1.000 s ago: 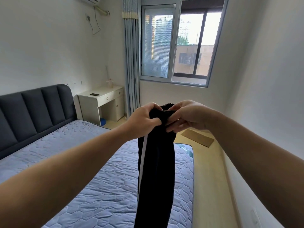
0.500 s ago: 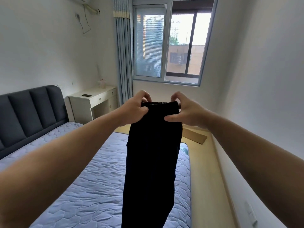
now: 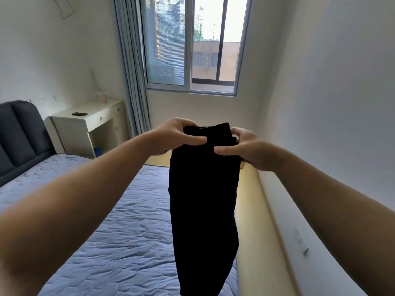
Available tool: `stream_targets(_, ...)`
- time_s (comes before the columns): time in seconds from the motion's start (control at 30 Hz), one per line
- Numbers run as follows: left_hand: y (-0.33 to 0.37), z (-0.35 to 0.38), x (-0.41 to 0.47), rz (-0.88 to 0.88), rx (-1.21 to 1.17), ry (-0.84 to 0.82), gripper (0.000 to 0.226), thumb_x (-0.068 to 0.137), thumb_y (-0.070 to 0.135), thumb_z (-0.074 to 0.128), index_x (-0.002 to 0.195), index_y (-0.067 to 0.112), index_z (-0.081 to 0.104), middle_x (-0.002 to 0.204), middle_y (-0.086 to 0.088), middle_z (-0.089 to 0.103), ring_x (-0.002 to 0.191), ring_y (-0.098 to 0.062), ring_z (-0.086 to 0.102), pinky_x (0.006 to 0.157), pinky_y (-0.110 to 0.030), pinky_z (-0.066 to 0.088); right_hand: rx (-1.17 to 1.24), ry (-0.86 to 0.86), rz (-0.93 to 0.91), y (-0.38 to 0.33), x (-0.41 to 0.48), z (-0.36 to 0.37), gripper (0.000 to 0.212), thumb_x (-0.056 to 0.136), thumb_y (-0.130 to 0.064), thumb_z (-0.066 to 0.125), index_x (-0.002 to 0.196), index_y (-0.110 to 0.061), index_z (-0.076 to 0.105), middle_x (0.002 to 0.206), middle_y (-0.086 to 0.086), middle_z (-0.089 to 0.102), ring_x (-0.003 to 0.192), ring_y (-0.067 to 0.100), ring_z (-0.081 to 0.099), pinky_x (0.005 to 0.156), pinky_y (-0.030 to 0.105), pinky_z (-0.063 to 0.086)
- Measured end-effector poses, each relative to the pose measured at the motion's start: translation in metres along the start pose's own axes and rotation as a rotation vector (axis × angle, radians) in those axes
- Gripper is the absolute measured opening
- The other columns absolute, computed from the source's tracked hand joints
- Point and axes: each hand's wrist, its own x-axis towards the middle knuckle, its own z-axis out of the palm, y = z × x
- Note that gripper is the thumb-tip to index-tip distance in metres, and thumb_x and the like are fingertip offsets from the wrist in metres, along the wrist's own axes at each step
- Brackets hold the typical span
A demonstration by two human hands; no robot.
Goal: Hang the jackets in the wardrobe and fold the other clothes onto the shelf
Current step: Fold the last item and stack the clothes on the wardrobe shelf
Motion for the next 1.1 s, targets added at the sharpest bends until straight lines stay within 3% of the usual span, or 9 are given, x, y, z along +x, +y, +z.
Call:
stream_targets(0.1,-0.003,0.006,0.019,0.004,-0.065,-0.028,0.033,0.083,0.023,0.081,0.105,0.002,0.071,0.093,-0.010,0.070,0.086,-0.025,0.070,0.082,-0.035,0.059,-0.230,-0.189,0.163,0.034,-0.007,-0.021,0.042,0.078,-0.028,0.087,0.117,-0.029,0.071,0.114,-0.004,0.074,0.108,0.017,0.070,0.082,0.026,0.057)
stream_targets(0.17,-0.005,0.010,0.037,0.003,-0.087,-0.033,0.027,0.083,0.023,0.081,0.102,0.005,0.072,0.091,-0.008,0.071,0.084,-0.024,0.071,0.080,-0.032,0.060,-0.370,-0.167,0.235,0.061,-0.007,-0.035,0.032,0.079,-0.034,0.084,0.109,-0.033,0.073,0.107,-0.011,0.075,0.104,0.014,0.070,0.079,0.025,0.057)
stream_targets(0.27,-0.008,0.016,0.066,0.009,0.033,0.031,0.036,0.079,0.030,0.084,0.104,0.006,0.073,0.092,-0.009,0.072,0.084,-0.021,0.071,0.083,-0.034,0.059,-0.293,-0.140,0.258,0.089,0.005,-0.055,0.023,0.093,-0.022,0.073,0.115,-0.019,0.072,0.107,0.000,0.076,0.101,0.021,0.072,0.077,0.029,0.057)
stream_targets(0.43,-0.026,0.031,0.148,-0.037,0.239,0.095,0.026,0.082,0.028,0.084,0.103,0.015,0.076,0.094,-0.005,0.076,0.082,-0.015,0.075,0.077,-0.026,0.062,-0.276,-0.128,0.257,0.113,0.054,-0.104,0.034,0.085,-0.030,0.077,0.118,-0.024,0.069,0.108,-0.006,0.075,0.096,0.013,0.073,0.069,0.027,0.058)
stream_targets(0.57,-0.047,0.032,0.228,-0.084,0.429,0.203,0.025,0.082,0.031,0.084,0.104,0.020,0.075,0.089,0.004,0.075,0.085,-0.014,0.074,0.071,-0.018,0.057,-0.158,-0.027,0.253,0.139,0.118,-0.155,0.020,0.097,-0.015,0.066,0.115,-0.007,0.066,0.104,0.010,0.072,0.087,0.020,0.074,0.069,0.035,0.062)
stream_targets(0.77,-0.071,0.009,0.312,-0.168,0.789,0.319,0.025,0.089,0.038,0.076,0.111,0.029,0.070,0.099,0.008,0.069,0.092,-0.014,0.066,0.085,-0.035,0.056,-0.116,0.100,0.255,0.164,0.221,-0.195,0.018,0.098,-0.012,0.061,0.111,-0.002,0.066,0.106,0.013,0.069,0.095,0.027,0.070,0.081,0.048,0.062)
stream_targets(0.87,-0.076,-0.001,0.332,-0.159,0.759,0.399,0.018,0.091,0.026,0.074,0.109,0.027,0.068,0.099,0.005,0.069,0.088,-0.016,0.068,0.075,-0.031,0.057,-0.201,0.150,0.183,0.164,0.259,-0.207,0.016,0.095,-0.016,0.059,0.101,-0.004,0.068,0.088,0.008,0.065,0.083,0.026,0.064,0.086,0.051,0.058)
stream_targets(0.97,-0.074,-0.007,0.333,-0.128,0.661,0.498,0.014,0.093,0.020,0.072,0.105,0.025,0.068,0.090,0.008,0.067,0.076,-0.011,0.069,0.068,-0.033,0.060,-0.289,0.210,0.090,0.155,0.276,-0.216,0.012,0.090,-0.023,0.062,0.082,-0.015,0.067,0.073,-0.001,0.063,0.074,0.024,0.062,0.066,0.036,0.053)
stream_targets(1.1,-0.069,-0.004,0.311,-0.051,0.601,0.568,0.014,0.093,0.021,0.071,0.107,0.023,0.069,0.089,0.012,0.067,0.081,-0.008,0.066,0.075,-0.031,0.056,-0.369,0.222,0.015,0.144,0.273,-0.214,0.012,0.086,-0.034,0.066,0.087,-0.022,0.068,0.085,-0.001,0.071,0.080,0.020,0.068,0.072,0.034,0.055)
